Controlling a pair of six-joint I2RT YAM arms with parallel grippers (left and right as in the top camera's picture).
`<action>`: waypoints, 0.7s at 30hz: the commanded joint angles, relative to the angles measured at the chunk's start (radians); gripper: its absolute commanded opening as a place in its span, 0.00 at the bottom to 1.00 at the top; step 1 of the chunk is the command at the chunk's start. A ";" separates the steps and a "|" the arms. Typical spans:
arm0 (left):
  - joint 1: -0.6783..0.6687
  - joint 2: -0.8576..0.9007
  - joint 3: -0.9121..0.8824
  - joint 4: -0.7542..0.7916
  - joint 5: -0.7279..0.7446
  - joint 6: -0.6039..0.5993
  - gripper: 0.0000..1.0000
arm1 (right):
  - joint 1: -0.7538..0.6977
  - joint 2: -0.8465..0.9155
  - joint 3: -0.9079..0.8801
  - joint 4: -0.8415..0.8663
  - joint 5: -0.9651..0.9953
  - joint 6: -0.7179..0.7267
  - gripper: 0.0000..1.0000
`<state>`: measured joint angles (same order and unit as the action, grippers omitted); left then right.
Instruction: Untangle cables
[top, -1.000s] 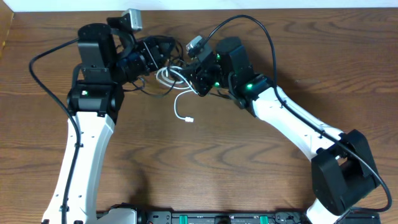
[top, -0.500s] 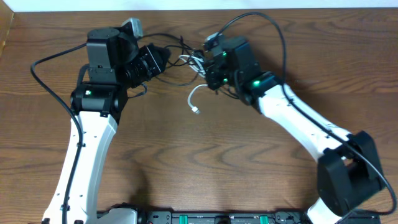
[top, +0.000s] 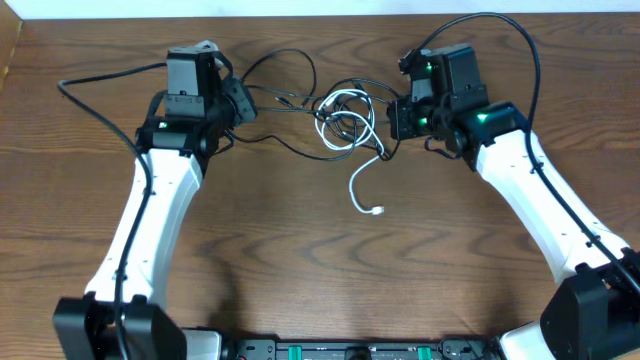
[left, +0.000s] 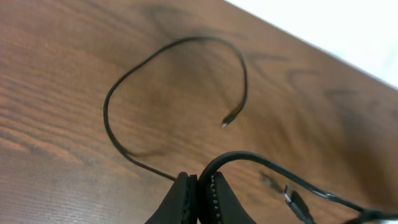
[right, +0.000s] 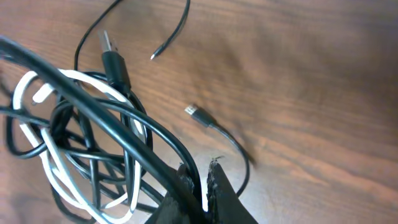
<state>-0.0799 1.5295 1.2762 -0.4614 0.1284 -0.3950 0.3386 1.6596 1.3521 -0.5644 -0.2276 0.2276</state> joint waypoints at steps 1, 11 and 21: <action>0.092 0.029 0.034 -0.006 -0.179 0.059 0.07 | -0.099 -0.021 0.003 -0.058 0.156 0.012 0.01; 0.217 0.092 0.034 -0.013 -0.193 0.086 0.07 | -0.137 -0.022 0.003 -0.216 0.449 0.115 0.01; 0.195 0.098 0.034 -0.020 0.105 0.142 0.07 | -0.122 -0.021 0.002 -0.162 0.144 -0.019 0.01</action>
<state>0.1387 1.6188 1.2762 -0.4782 0.0746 -0.2962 0.2031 1.6577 1.3506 -0.7525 0.0803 0.2813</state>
